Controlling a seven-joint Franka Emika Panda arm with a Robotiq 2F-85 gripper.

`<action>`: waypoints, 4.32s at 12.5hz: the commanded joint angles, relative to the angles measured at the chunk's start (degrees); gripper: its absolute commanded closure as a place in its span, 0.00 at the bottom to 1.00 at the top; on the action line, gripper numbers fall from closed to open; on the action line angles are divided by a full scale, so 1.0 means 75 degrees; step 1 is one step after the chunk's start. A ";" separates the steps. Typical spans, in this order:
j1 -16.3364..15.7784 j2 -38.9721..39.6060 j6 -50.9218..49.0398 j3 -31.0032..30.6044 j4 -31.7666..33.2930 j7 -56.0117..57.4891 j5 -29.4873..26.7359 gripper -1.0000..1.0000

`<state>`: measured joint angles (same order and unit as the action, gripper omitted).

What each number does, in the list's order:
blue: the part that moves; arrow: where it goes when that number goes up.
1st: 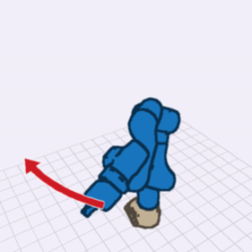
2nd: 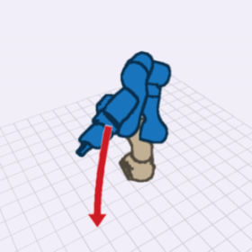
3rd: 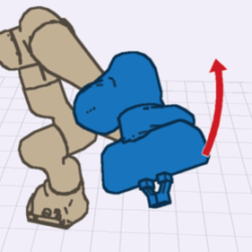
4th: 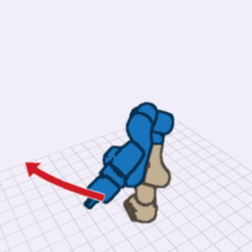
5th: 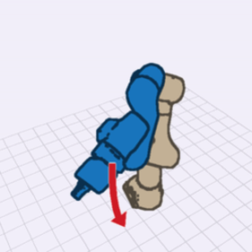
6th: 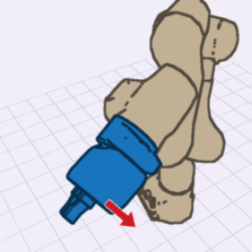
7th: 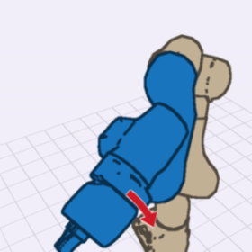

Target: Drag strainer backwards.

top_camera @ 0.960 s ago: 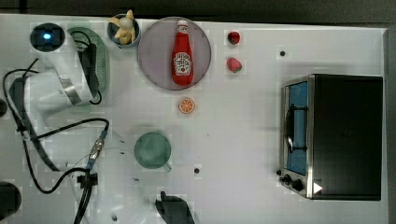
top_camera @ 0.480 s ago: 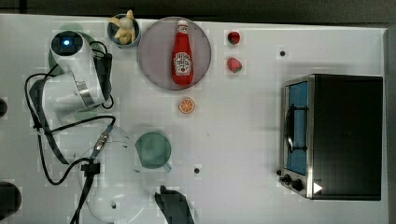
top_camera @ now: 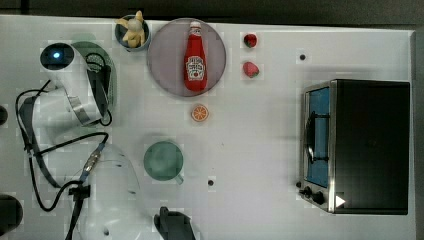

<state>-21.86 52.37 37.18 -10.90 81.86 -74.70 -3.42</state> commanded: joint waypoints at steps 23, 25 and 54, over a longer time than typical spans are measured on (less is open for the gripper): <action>-0.1533 -0.3023 0.1829 -0.0051 0.4804 -0.0667 -0.0779 0.00; -0.1640 -0.3193 0.1835 -0.0055 0.5083 -0.0665 -0.0973 0.00; -0.1666 -0.7052 -0.1784 0.4383 0.3410 0.5985 -0.0894 0.00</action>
<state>-36.82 -1.22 25.78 20.07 106.09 -42.47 -10.99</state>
